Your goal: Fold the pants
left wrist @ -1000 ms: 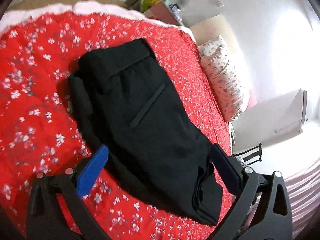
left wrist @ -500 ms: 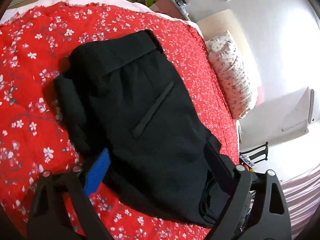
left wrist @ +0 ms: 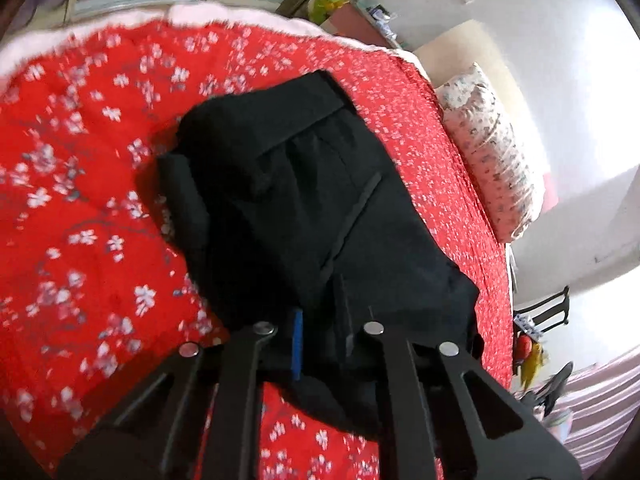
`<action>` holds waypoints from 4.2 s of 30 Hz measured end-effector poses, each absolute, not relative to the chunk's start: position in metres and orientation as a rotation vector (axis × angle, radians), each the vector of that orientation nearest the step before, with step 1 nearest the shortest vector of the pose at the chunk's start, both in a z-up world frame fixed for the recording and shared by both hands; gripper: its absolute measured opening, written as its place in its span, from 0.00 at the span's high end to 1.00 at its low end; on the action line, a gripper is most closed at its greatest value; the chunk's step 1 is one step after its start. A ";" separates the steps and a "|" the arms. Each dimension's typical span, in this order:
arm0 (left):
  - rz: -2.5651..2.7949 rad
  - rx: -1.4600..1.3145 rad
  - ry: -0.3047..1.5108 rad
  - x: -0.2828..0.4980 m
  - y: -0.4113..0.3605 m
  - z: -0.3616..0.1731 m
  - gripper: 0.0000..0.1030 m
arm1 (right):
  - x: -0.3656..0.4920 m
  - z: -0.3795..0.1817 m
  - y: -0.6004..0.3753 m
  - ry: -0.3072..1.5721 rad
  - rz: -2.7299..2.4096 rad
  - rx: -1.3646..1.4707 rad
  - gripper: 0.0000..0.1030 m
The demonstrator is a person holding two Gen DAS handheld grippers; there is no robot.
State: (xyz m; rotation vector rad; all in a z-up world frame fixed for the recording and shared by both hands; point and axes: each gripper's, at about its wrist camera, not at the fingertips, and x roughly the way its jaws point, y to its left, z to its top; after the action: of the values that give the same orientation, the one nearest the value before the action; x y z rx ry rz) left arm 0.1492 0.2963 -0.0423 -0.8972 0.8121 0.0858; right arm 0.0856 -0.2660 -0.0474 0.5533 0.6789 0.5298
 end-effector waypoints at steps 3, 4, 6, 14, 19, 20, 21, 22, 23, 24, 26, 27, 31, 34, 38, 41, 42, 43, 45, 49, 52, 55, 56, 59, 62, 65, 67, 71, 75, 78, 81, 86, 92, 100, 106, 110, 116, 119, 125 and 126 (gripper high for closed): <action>0.061 -0.879 0.789 0.139 0.297 -0.032 0.90 | 0.086 -0.047 -0.266 0.680 0.530 0.550 0.16; 0.058 -0.871 0.785 0.135 0.298 -0.031 0.90 | 0.086 -0.047 -0.266 0.681 0.530 0.549 0.16; 0.077 -0.842 0.810 0.134 0.300 -0.040 0.90 | 0.086 -0.047 -0.266 0.681 0.530 0.547 0.16; 0.098 -0.858 0.763 0.123 0.299 -0.056 0.80 | 0.088 -0.047 -0.269 0.681 0.534 0.549 0.16; 0.165 -0.907 0.725 0.097 0.329 -0.043 0.44 | 0.088 -0.048 -0.269 0.681 0.537 0.548 0.16; 0.159 -0.921 0.739 0.098 0.333 -0.045 0.44 | 0.088 -0.048 -0.268 0.682 0.538 0.546 0.16; 0.151 -0.939 0.750 0.098 0.337 -0.047 0.44 | 0.088 -0.048 -0.268 0.684 0.538 0.543 0.16; 0.140 -0.966 0.757 0.098 0.341 -0.051 0.44 | 0.088 -0.048 -0.267 0.685 0.539 0.538 0.16; 0.137 -0.977 0.756 0.098 0.341 -0.050 0.45 | 0.088 -0.048 -0.267 0.685 0.539 0.536 0.16; 0.130 -0.991 0.753 0.099 0.342 -0.050 0.45 | 0.088 -0.048 -0.267 0.685 0.540 0.534 0.16; 0.098 -1.020 0.749 0.106 0.341 -0.049 0.45 | 0.088 -0.048 -0.267 0.687 0.539 0.531 0.16; 0.086 -1.031 0.747 0.108 0.340 -0.048 0.45 | 0.088 -0.048 -0.267 0.689 0.539 0.530 0.16; 0.136 -1.006 0.754 0.119 0.340 -0.043 0.44 | 0.088 -0.049 -0.267 0.693 0.541 0.528 0.16; 0.197 -1.047 0.759 0.122 0.347 -0.047 0.44 | 0.088 -0.049 -0.266 0.693 0.542 0.528 0.16; 0.224 -1.077 0.763 0.127 0.356 -0.051 0.43 | 0.089 -0.049 -0.264 0.697 0.546 0.523 0.16; 0.214 -1.072 0.774 0.139 0.357 -0.048 0.40 | 0.089 -0.048 -0.263 0.700 0.550 0.516 0.16; 0.210 -1.084 0.776 0.142 0.357 -0.046 0.39 | 0.089 -0.048 -0.262 0.700 0.550 0.515 0.16; 0.209 -1.094 0.769 0.143 0.357 -0.043 0.40 | 0.089 -0.048 -0.262 0.701 0.550 0.514 0.16; 0.177 -1.091 0.735 0.143 0.354 -0.037 0.42 | 0.089 -0.048 -0.262 0.701 0.550 0.514 0.16; 0.138 -1.046 0.692 0.140 0.352 -0.034 0.54 | 0.089 -0.048 -0.260 0.704 0.554 0.507 0.13; 0.164 -1.107 0.736 0.141 0.359 -0.055 0.62 | 0.090 -0.047 -0.257 0.706 0.556 0.496 0.12; 0.186 -1.091 0.749 0.145 0.357 -0.061 0.64 | 0.090 -0.047 -0.257 0.705 0.556 0.497 0.12; 0.201 -1.069 0.755 0.148 0.354 -0.060 0.62 | 0.090 -0.047 -0.257 0.706 0.556 0.495 0.12; 0.214 -1.034 0.760 0.160 0.343 -0.055 0.42 | 0.090 -0.047 -0.257 0.706 0.556 0.495 0.12; 0.246 -0.985 0.774 0.170 0.332 -0.048 0.39 | 0.090 -0.047 -0.257 0.705 0.556 0.496 0.12; 0.286 -1.016 0.763 0.166 0.334 -0.052 0.56 | 0.090 -0.047 -0.256 0.706 0.556 0.495 0.12; 0.289 -1.031 0.756 0.162 0.337 -0.054 0.67 | 0.089 -0.047 -0.257 0.705 0.560 0.496 0.12; 0.285 -1.022 0.752 0.158 0.338 -0.049 0.76 | 0.088 -0.047 -0.255 0.707 0.569 0.493 0.11; 0.289 -0.896 0.736 0.163 0.324 -0.022 0.81 | 0.089 -0.046 -0.253 0.707 0.573 0.495 0.11; 0.263 -0.764 0.716 0.167 0.307 0.005 0.81 | 0.089 -0.047 -0.252 0.706 0.577 0.501 0.11; 0.232 -0.650 0.696 0.173 0.287 0.032 0.82 | 0.088 -0.046 -0.250 0.705 0.587 0.505 0.11; 0.161 -0.458 0.635 0.181 0.236 0.081 0.83 | 0.088 -0.045 -0.248 0.703 0.598 0.511 0.11; 0.014 -0.308 0.551 0.182 0.159 0.131 0.83 | 0.086 -0.041 -0.258 0.663 0.564 0.540 0.11; -0.245 -0.275 0.561 0.189 0.043 0.151 0.83 | 0.082 -0.038 -0.297 0.572 0.469 0.692 0.11; -0.372 -0.267 0.658 0.204 -0.038 0.123 0.84 | 0.078 -0.041 -0.321 0.519 0.400 0.786 0.11; -0.422 -0.216 0.746 0.213 -0.096 0.085 0.84 | 0.075 -0.044 -0.332 0.498 0.364 0.840 0.11; -0.447 -0.232 0.761 0.223 -0.133 0.072 0.84 | 0.073 -0.046 -0.346 0.464 0.312 0.891 0.11; -0.504 -0.167 0.736 0.209 -0.156 0.072 0.84 | 0.070 -0.046 -0.353 0.446 0.273 0.910 0.11; -0.538 -0.122 0.823 0.195 -0.184 0.024 0.84 | 0.062 -0.050 -0.366 0.423 0.216 0.945 0.11; -0.538 -0.109 0.823 0.193 -0.185 0.021 0.84 | 0.063 -0.050 -0.366 0.420 0.216 0.950 0.11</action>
State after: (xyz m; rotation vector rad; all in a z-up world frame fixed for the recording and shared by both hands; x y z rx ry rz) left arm 0.1930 -0.1852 0.0206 -0.1089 0.8227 -0.5381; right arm 0.0628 -0.3663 -0.0502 0.9499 0.4198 0.2161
